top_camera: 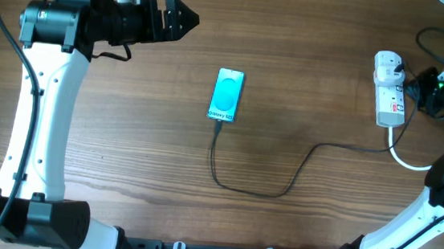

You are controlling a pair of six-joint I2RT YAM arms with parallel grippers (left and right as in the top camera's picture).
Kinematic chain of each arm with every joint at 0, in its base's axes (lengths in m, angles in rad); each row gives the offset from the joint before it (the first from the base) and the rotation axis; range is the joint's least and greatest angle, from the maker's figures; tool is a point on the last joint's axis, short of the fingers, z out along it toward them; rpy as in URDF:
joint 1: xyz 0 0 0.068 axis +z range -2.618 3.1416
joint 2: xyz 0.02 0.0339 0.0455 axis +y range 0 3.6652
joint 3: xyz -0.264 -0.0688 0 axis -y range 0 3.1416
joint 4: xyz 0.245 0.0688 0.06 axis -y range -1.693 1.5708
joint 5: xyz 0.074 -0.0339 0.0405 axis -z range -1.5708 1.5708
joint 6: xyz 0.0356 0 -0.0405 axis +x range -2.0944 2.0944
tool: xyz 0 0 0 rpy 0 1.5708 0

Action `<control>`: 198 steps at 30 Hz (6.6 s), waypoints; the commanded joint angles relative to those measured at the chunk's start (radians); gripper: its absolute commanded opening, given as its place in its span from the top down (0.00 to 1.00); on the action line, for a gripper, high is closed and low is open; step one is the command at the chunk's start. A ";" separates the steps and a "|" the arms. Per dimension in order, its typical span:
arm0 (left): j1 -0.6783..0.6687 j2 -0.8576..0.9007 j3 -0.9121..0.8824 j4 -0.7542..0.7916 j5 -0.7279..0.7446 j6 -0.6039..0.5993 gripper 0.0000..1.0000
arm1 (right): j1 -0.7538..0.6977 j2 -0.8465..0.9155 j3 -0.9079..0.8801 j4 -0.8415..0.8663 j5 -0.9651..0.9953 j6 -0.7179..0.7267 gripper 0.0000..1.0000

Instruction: Plug charger to phone and switch on socket

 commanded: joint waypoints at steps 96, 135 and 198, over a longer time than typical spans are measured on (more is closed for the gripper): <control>-0.001 -0.007 -0.002 0.002 0.005 0.012 0.00 | 0.119 -0.844 0.179 -0.801 0.002 -0.333 0.00; -0.001 -0.007 -0.002 0.002 0.005 0.012 0.00 | 0.506 -2.127 -1.491 0.550 0.450 -0.168 0.00; 0.003 -1.649 -1.801 0.968 -0.507 0.068 0.00 | 0.506 -2.126 -1.491 0.550 0.450 -0.168 0.00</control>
